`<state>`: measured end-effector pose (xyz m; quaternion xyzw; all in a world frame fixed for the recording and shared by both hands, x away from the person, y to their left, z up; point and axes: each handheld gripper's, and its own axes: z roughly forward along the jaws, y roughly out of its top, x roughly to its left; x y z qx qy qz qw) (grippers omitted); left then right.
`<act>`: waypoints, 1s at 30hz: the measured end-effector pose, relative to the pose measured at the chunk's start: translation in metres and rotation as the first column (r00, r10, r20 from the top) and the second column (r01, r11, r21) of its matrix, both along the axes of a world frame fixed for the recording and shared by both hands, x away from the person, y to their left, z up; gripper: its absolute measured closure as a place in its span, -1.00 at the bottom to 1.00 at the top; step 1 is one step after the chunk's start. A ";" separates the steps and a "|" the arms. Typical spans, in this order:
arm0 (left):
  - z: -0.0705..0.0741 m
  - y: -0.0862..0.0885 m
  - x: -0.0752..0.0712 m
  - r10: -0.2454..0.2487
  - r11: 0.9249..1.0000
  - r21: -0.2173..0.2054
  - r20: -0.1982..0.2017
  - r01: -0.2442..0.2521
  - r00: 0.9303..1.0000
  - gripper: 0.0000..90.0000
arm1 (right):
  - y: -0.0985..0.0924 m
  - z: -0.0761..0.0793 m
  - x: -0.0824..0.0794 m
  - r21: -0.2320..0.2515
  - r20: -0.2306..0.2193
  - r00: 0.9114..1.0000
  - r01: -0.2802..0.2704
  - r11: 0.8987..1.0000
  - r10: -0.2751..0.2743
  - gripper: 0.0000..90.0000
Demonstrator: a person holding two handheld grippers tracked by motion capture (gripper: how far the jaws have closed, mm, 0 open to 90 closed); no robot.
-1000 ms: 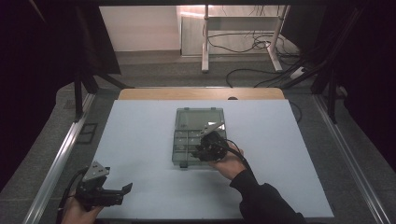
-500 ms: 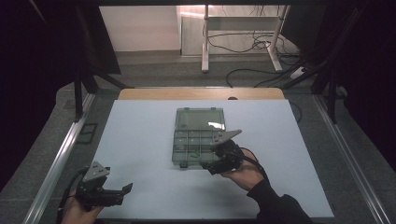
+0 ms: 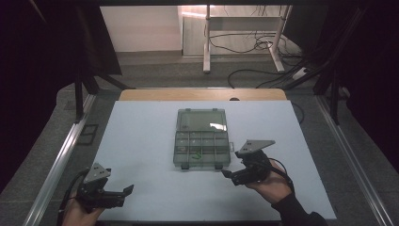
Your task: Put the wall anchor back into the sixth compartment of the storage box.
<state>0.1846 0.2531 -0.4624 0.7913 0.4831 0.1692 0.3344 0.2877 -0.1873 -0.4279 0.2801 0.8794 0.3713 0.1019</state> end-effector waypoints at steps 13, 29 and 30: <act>0.000 0.000 0.000 0.001 1.000 0.000 0.000 -0.001 1.000 -0.92 | -0.056 -0.001 -0.026 0.016 0.044 0.987 0.151 0.988 -0.152 -0.94; 0.000 0.000 0.000 0.002 1.000 -0.007 0.003 -0.002 1.000 -0.92 | -0.117 -0.014 -0.048 0.026 0.015 0.949 0.314 0.949 -0.315 -1.00; 0.000 0.000 0.000 0.002 1.000 -0.008 0.003 -0.002 1.000 -0.91 | -0.118 -0.016 -0.048 0.019 0.013 0.949 0.314 0.949 -0.315 -1.00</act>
